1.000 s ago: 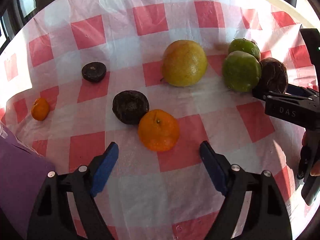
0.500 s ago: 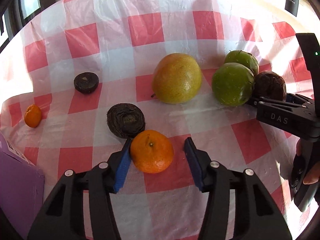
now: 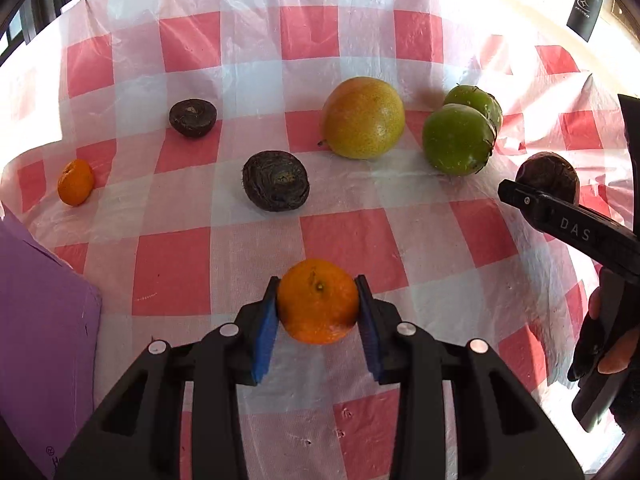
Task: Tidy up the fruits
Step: 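Grasp the tangerine with the left tool while the right tool grasps the dark red fruit, then carry the tangerine and dark red fruit into the white box and release both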
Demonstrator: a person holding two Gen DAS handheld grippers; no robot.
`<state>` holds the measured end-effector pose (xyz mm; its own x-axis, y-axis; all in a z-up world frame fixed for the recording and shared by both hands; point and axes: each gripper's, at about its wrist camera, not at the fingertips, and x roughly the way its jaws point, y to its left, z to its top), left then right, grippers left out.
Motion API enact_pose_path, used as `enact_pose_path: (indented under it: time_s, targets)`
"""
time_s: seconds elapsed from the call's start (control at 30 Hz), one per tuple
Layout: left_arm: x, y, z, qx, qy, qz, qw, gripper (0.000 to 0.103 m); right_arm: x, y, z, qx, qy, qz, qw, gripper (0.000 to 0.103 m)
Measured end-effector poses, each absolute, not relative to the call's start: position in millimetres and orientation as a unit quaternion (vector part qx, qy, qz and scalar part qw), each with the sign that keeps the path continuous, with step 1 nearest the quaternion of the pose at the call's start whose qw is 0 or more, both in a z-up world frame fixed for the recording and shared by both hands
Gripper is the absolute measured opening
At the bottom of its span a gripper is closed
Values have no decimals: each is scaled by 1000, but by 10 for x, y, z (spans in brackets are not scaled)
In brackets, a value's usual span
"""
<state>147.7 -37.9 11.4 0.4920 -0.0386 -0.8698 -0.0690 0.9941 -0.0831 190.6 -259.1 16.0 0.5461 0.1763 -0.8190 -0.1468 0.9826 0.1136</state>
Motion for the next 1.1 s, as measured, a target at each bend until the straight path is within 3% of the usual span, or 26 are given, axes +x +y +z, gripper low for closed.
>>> enact_pose_path:
  time_s: [0.33,0.5,0.73,1.1]
  targets:
    - [460,-748,444,-22,516,-106,850,36,677,-2494,255,73,510,79,853,61]
    - [58,-631,911,-22,480,-186,857,36,251,-2360,379,105,518,64,846,61]
    - [-116,116,1516,-47,428,-153,889,36,-40,-1865,881,107,488,86,862,61]
    - [-495,1640,1436,-51,469,-11,881,36,-109,-488,1468,76,461,202,861,61]
